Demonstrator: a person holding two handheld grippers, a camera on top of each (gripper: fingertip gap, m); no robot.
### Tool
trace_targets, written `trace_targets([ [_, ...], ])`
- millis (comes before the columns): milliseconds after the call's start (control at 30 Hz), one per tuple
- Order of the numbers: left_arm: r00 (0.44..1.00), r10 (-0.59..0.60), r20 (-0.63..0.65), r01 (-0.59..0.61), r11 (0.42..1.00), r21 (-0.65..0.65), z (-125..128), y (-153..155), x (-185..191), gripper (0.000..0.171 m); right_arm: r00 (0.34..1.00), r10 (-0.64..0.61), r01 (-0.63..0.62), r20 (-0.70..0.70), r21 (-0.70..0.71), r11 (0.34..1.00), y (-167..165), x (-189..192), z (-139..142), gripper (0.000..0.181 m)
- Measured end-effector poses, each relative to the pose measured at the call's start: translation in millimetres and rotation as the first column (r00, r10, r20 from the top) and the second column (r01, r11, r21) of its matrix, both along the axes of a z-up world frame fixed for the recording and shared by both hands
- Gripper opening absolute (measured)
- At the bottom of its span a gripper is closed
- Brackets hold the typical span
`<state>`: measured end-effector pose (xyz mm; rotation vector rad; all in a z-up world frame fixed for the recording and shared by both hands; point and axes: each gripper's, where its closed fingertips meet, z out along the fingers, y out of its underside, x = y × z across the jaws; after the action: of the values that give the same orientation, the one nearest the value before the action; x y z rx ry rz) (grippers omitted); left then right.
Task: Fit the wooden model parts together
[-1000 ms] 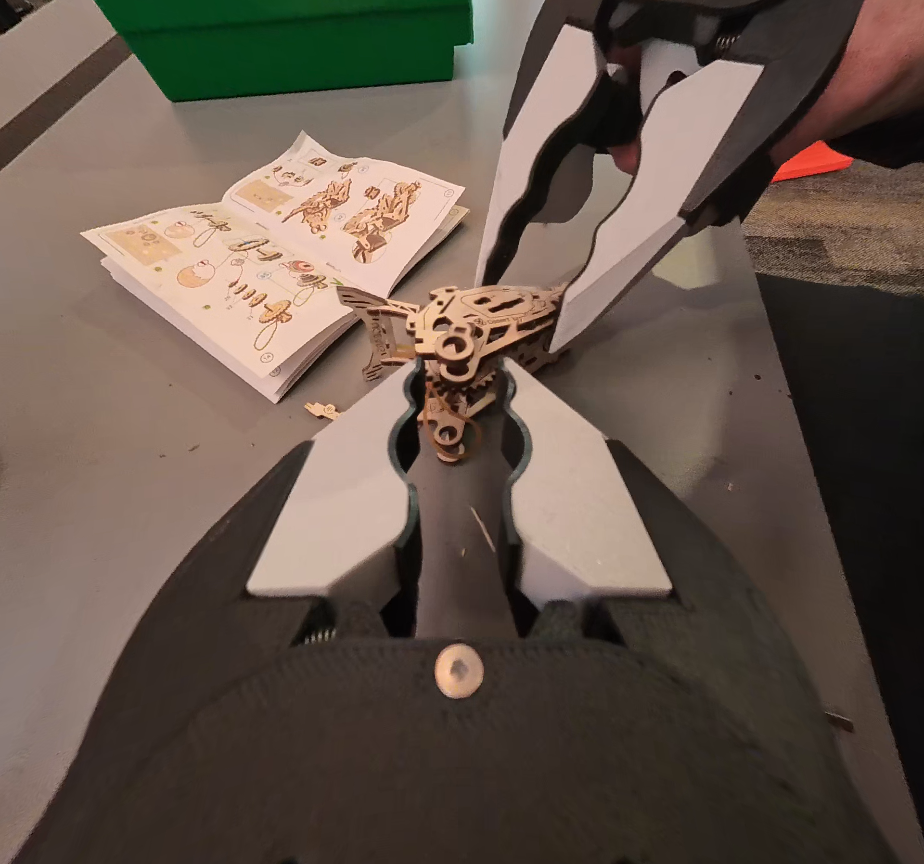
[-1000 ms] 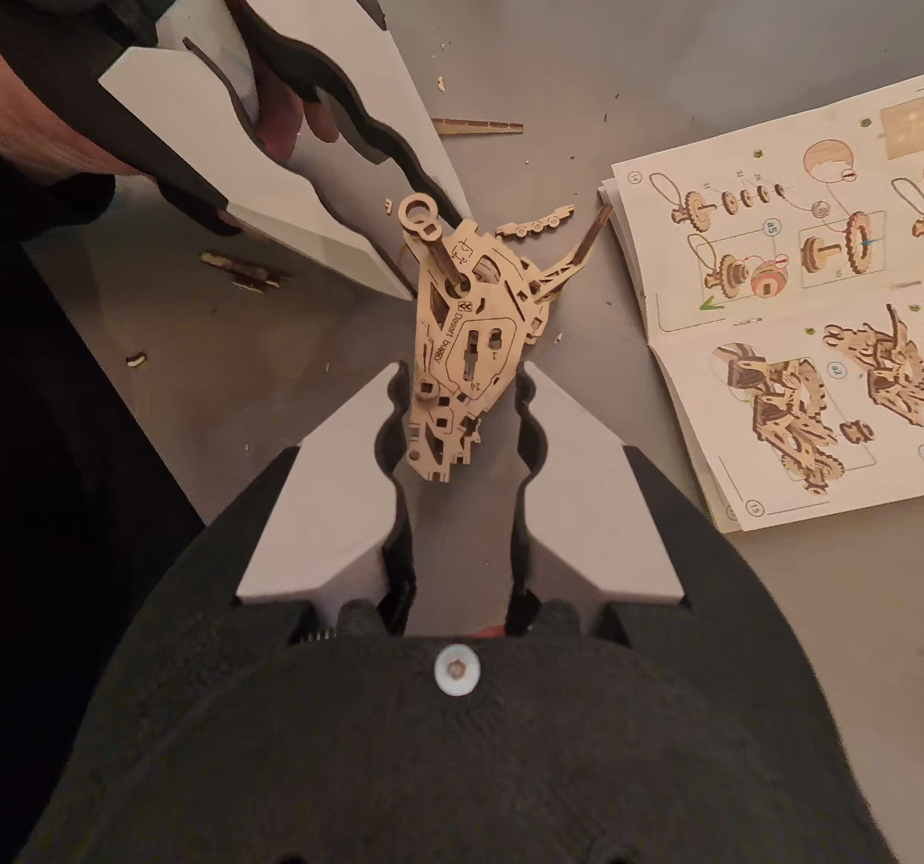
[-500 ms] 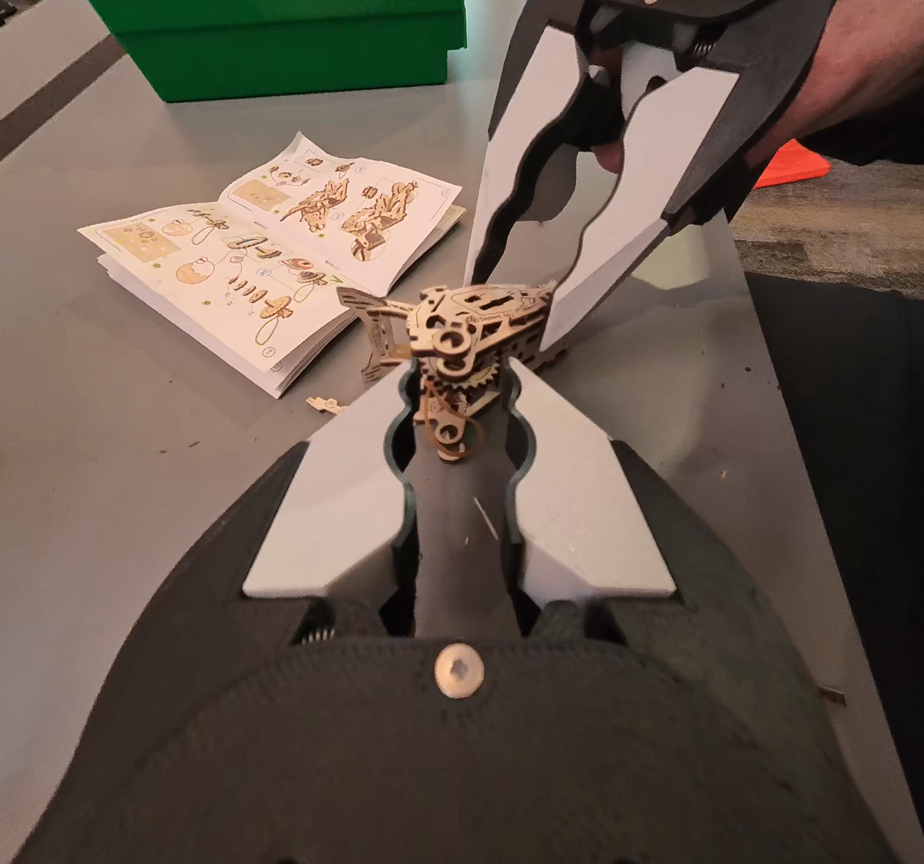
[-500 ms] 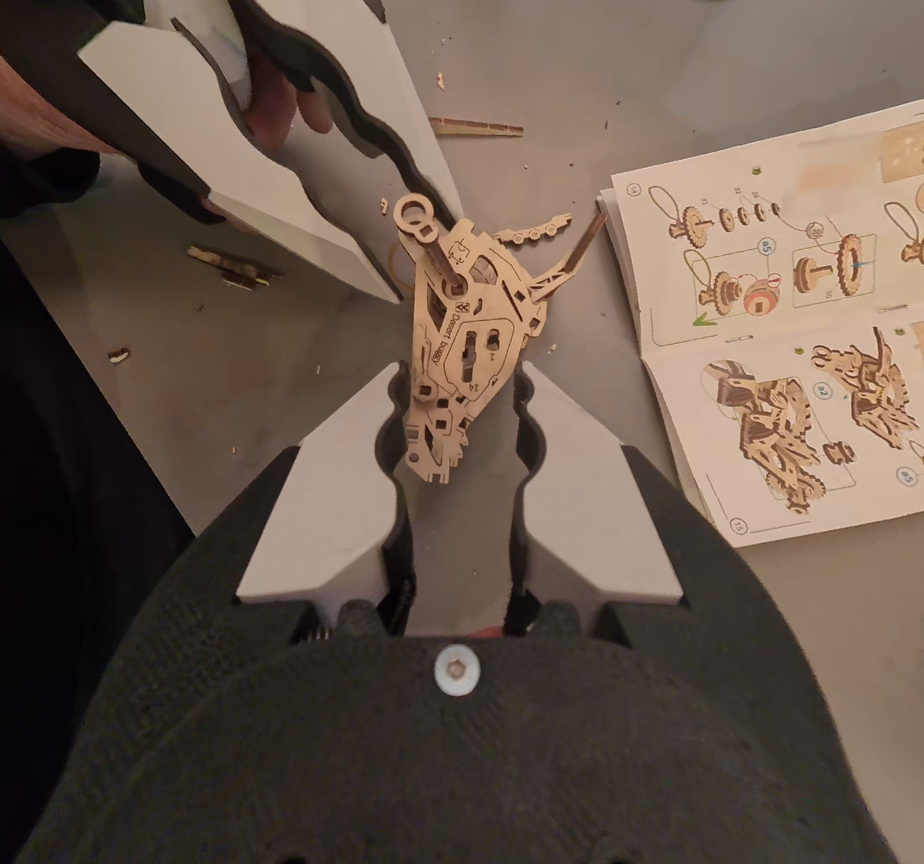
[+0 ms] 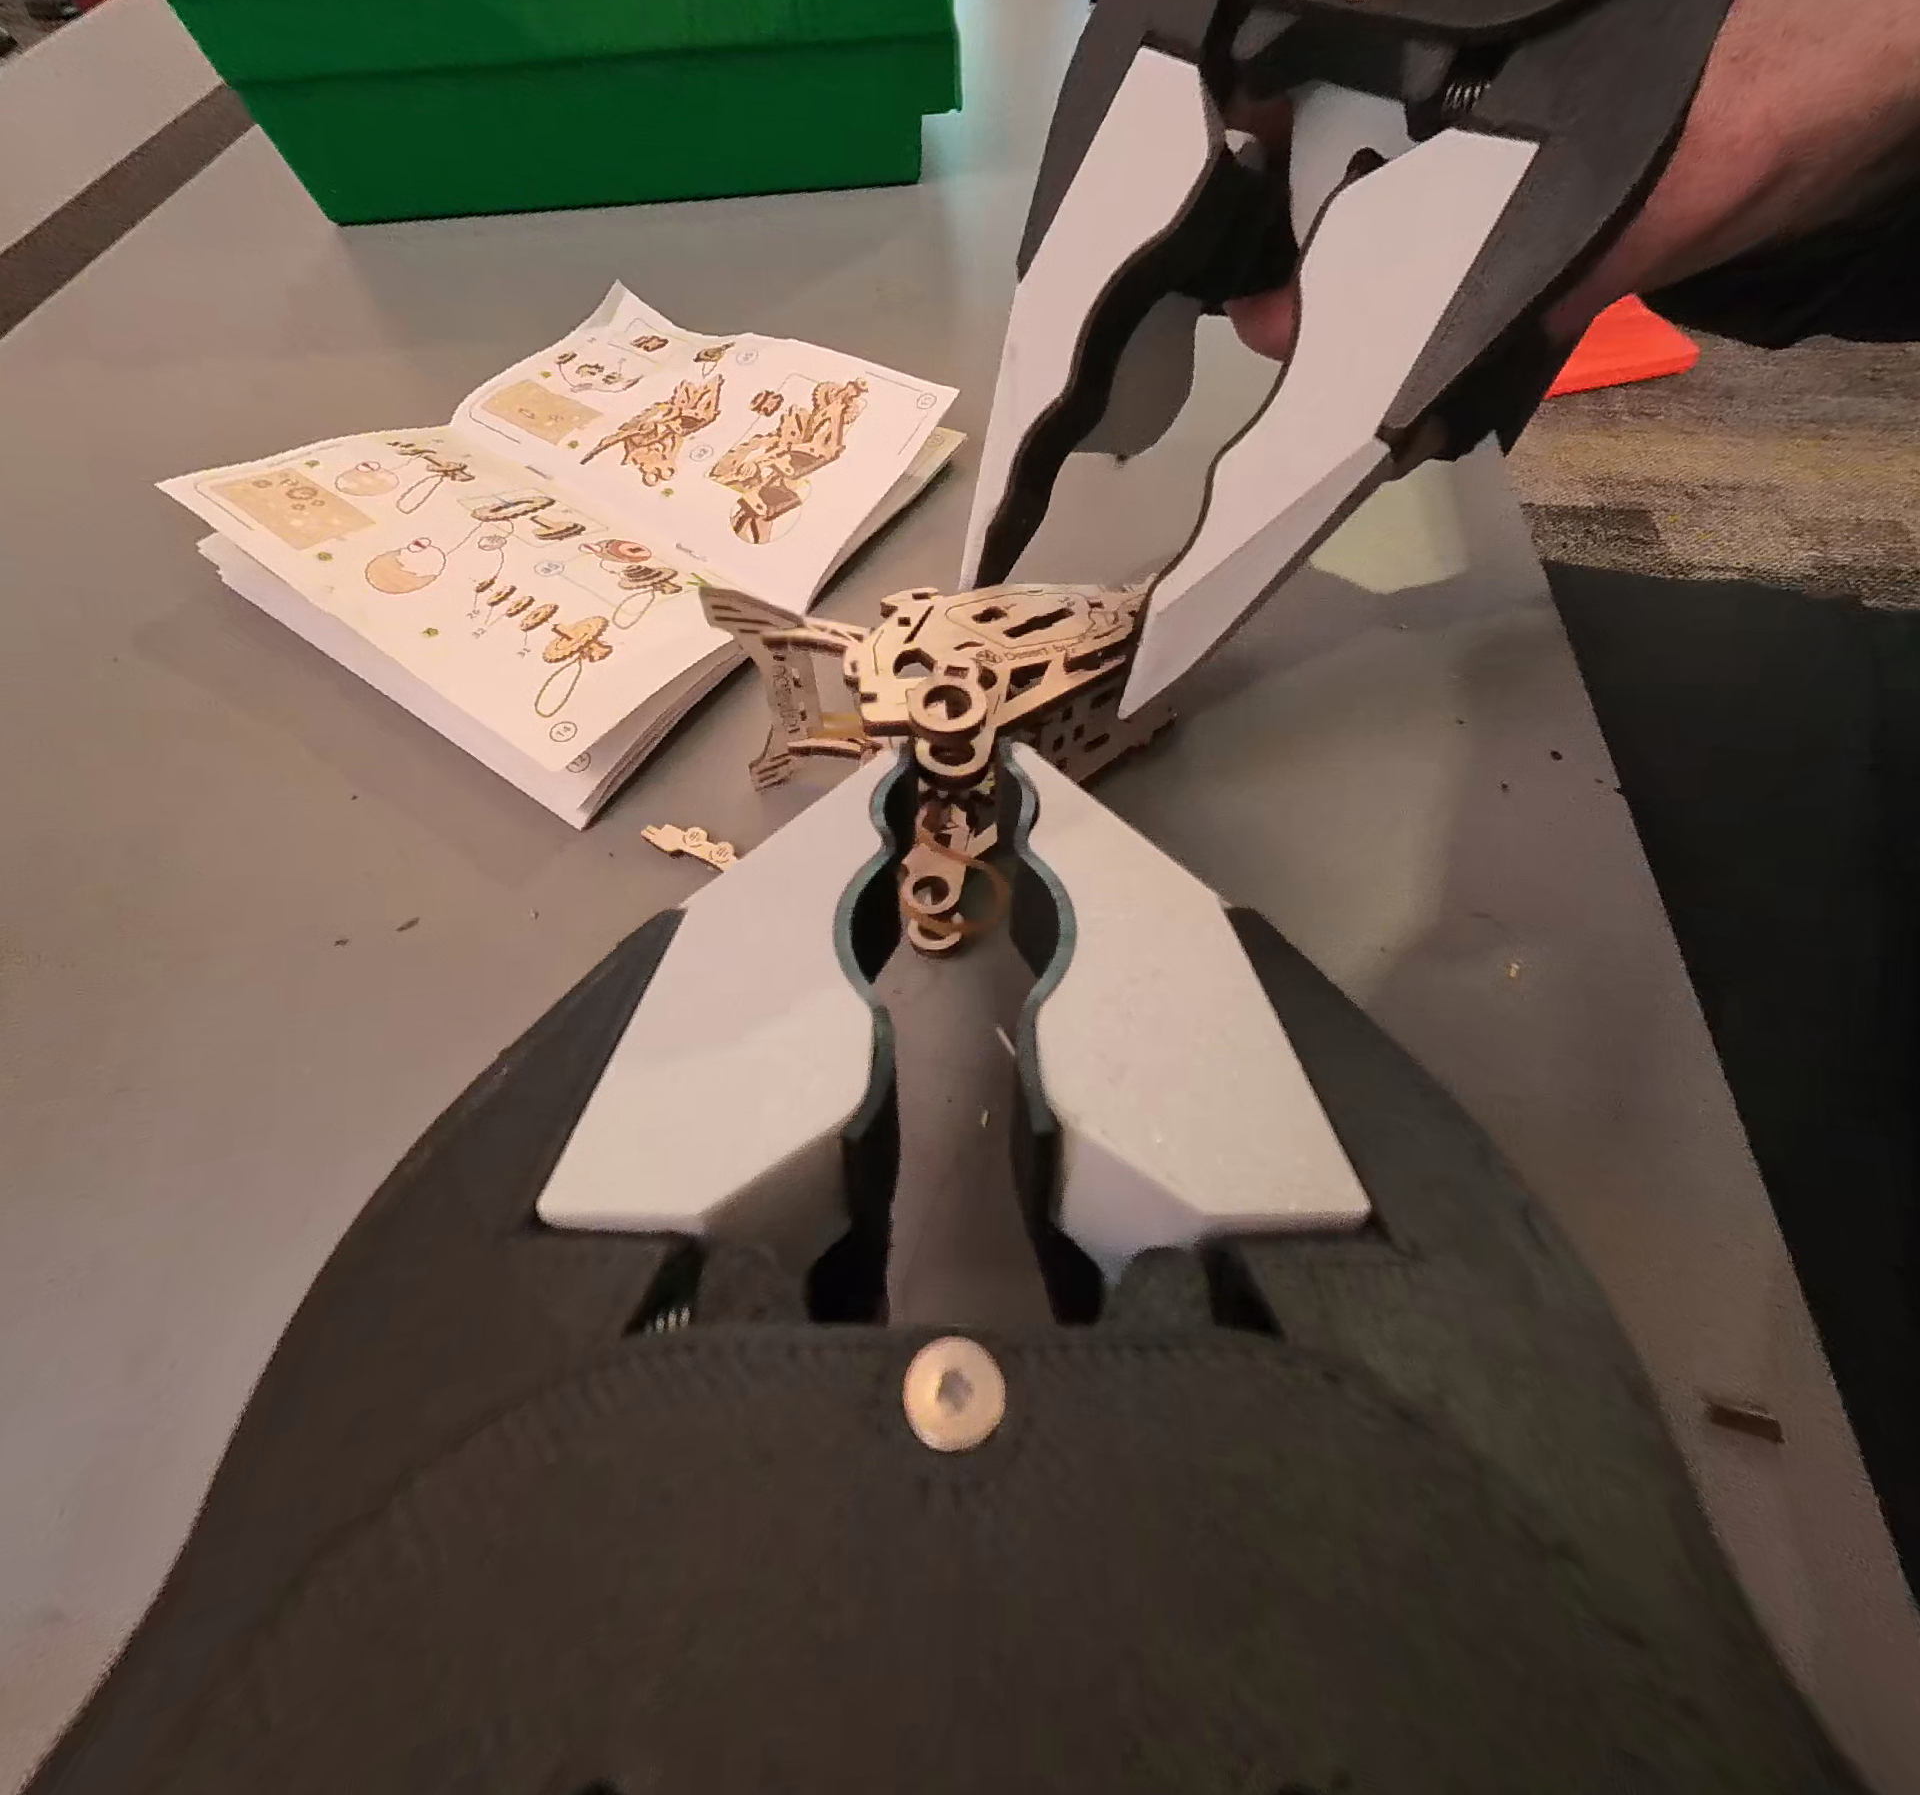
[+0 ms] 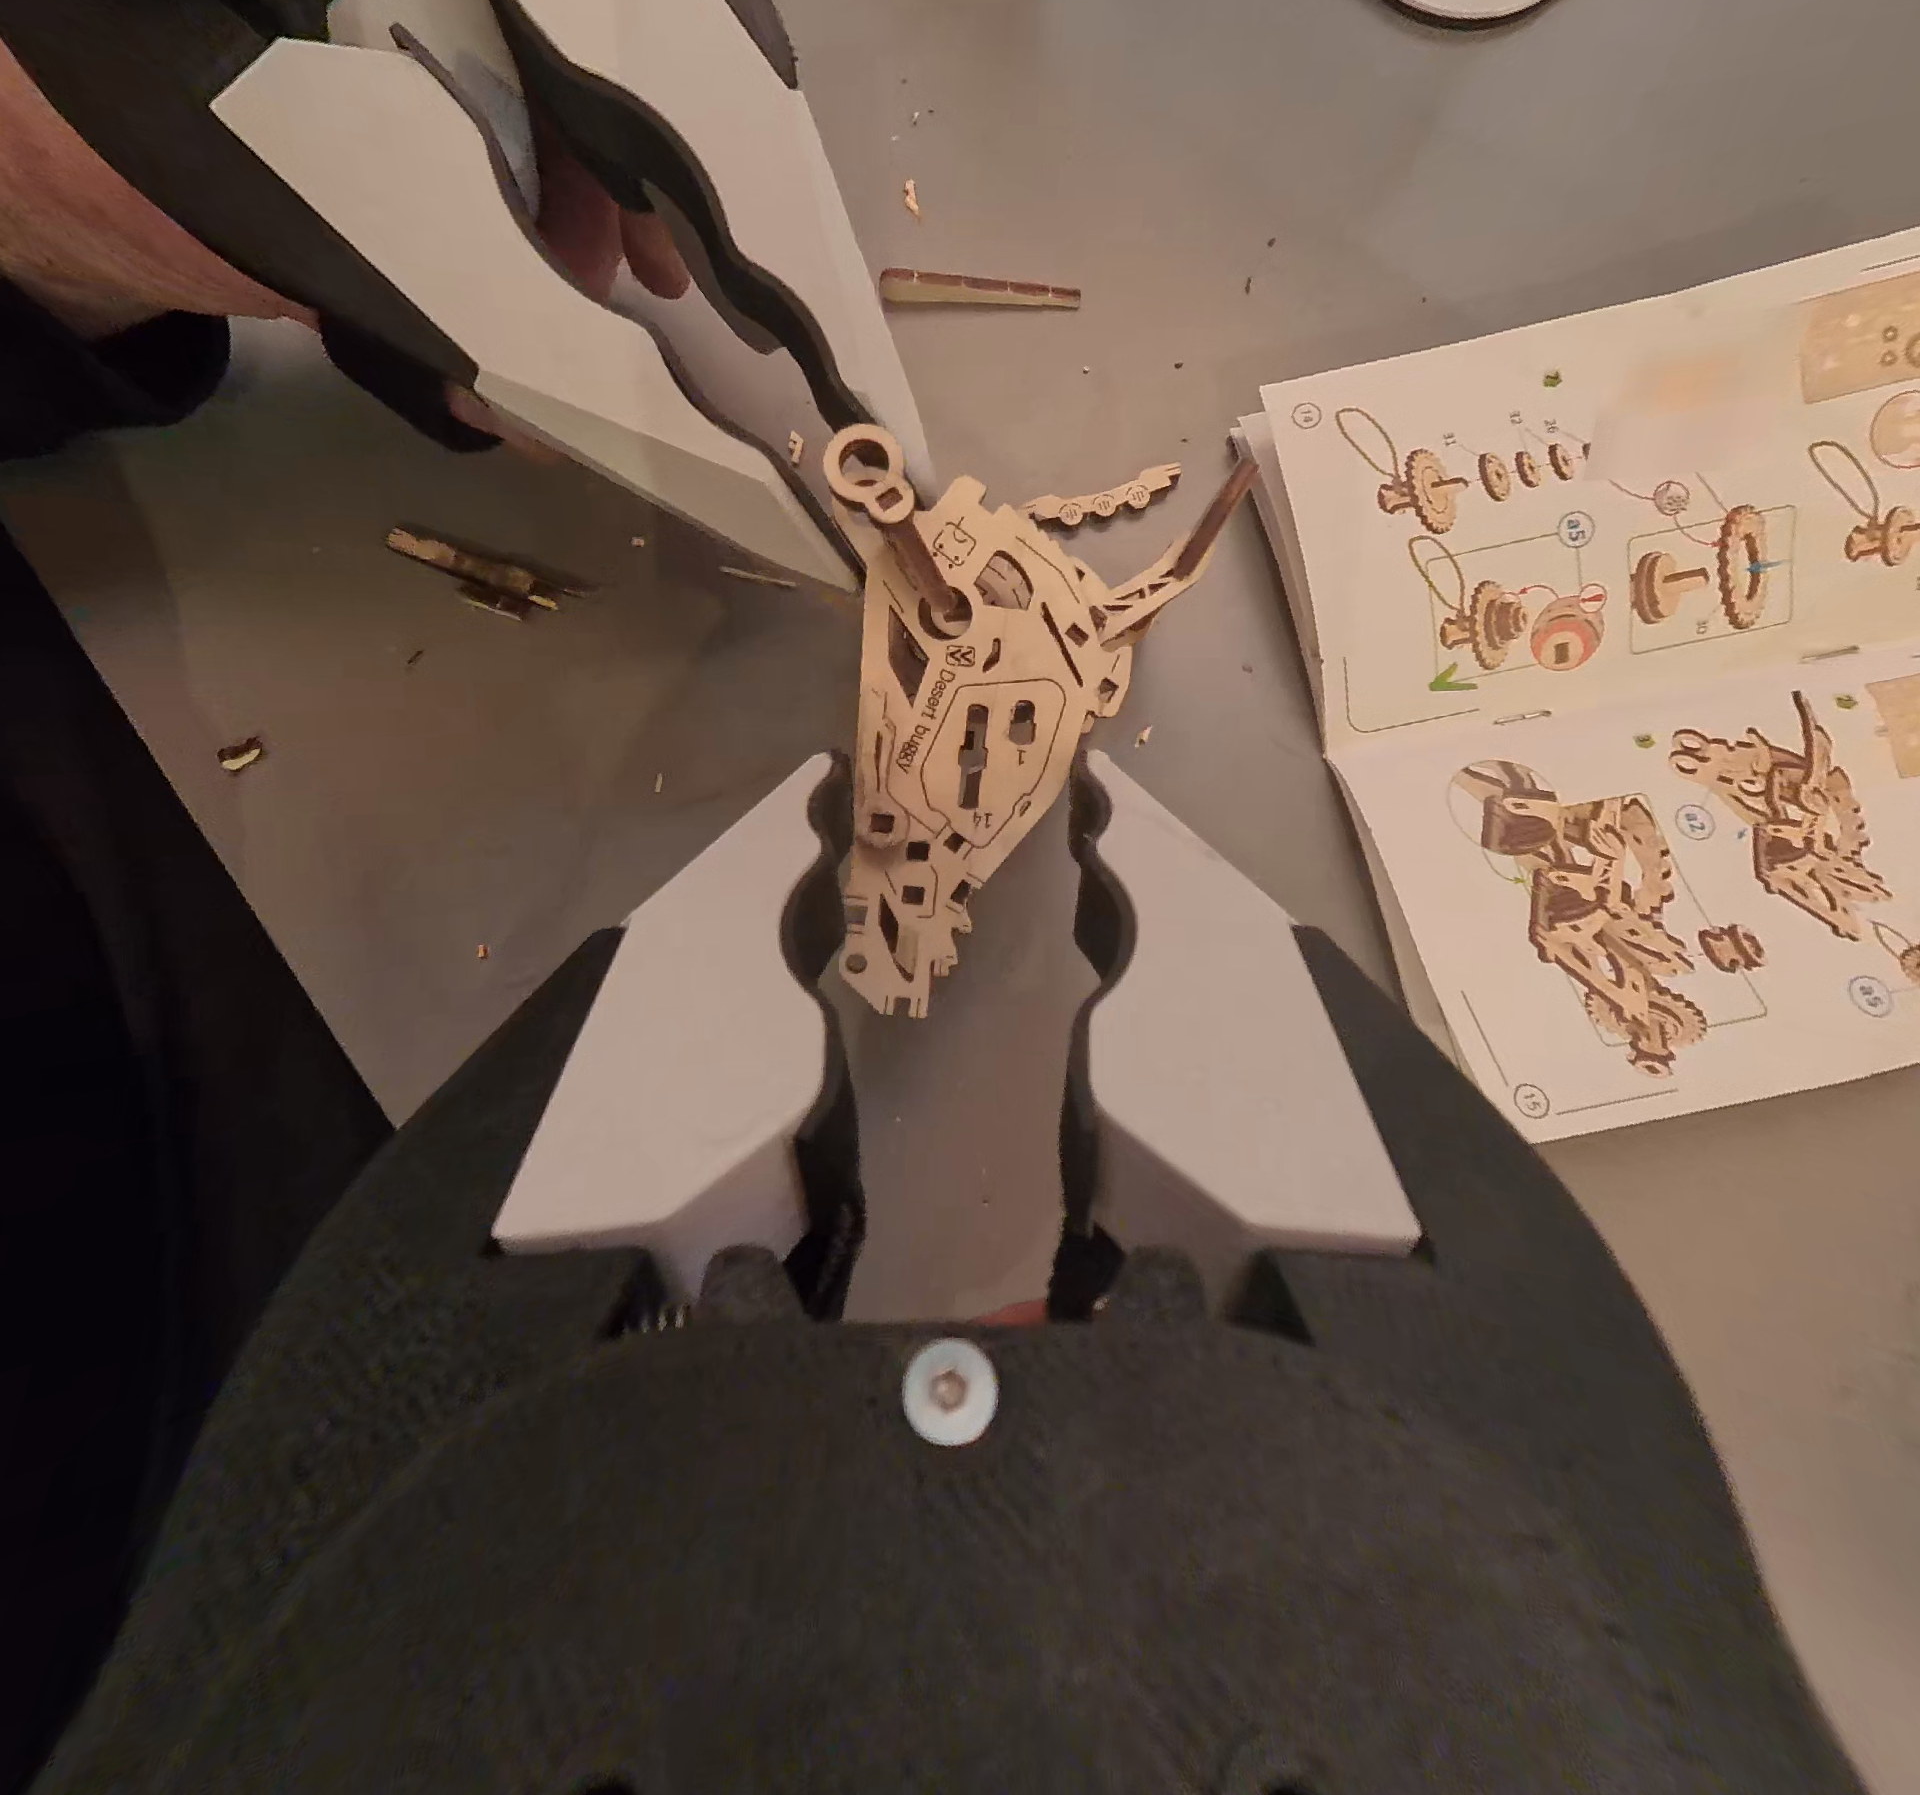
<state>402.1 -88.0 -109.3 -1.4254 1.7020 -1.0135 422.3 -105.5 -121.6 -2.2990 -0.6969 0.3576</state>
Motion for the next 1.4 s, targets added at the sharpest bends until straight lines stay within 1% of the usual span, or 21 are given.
trace_targets([
  [400, 1.0, 0.012, -0.008, -0.012, 1.0, -0.018, -4, 4, -1, 0.011, 1.0, 0.0, 0.0, -0.014, 0.007, 1.0, 4, -1, 2, 0.041],
  [500, 1.0, 0.015, -0.006, -0.015, 1.0, -0.017, -3, 4, 0, 0.011, 1.0, -0.007, 0.007, -0.024, 0.03, 1.0, 5, -1, 8, 0.041],
  [567, 1.0, 0.019, -0.013, -0.02, 1.0, -0.023, -5, 5, 0, 0.012, 0.999, -0.002, 0.002, -0.034, 0.001, 1.0, 4, -1, 6, 0.043],
  [667, 1.0, 0.016, -0.007, -0.017, 0.999, -0.037, -4, 4, 2, 0.011, 0.999, -0.004, 0.004, -0.032, -0.012, 1.0, 5, 1, 1, 0.042],
  [800, 1.0, 0.017, -0.011, -0.018, 0.999, -0.044, -4, 4, 1, 0.011, 0.999, 0.006, -0.008, -0.045, -0.033, 0.999, 5, -2, -3, 0.045],
  [1000, 1.0, 0.014, -0.022, -0.014, 0.999, -0.037, -5, 4, 0, 0.012, 0.999, 0.015, -0.015, -0.046, -0.012, 1.0, 3, 2, 6, 0.049],
  [1133, 1.0, 0.009, -0.014, -0.009, 0.999, -0.037, -3, 4, -2, 0.014, 0.998, 0.044, -0.042, -0.045, 0.046, 0.998, 2, -1, 19, 0.044],
  [1267, 1.0, 0.002, -0.012, -0.003, 0.999, -0.032, -1, 2, 0, 0.013, 0.996, 0.08, -0.078, -0.033, 0.055, 0.995, 5, -8, 14, 0.037],
  [1400, 1.0, 0.004, -0.017, -0.004, 1.0, -0.027, -2, 3, -1, 0.012, 0.996, 0.09, -0.088, -0.02, 0.053, 0.995, 8, -10, 12, 0.031],
])
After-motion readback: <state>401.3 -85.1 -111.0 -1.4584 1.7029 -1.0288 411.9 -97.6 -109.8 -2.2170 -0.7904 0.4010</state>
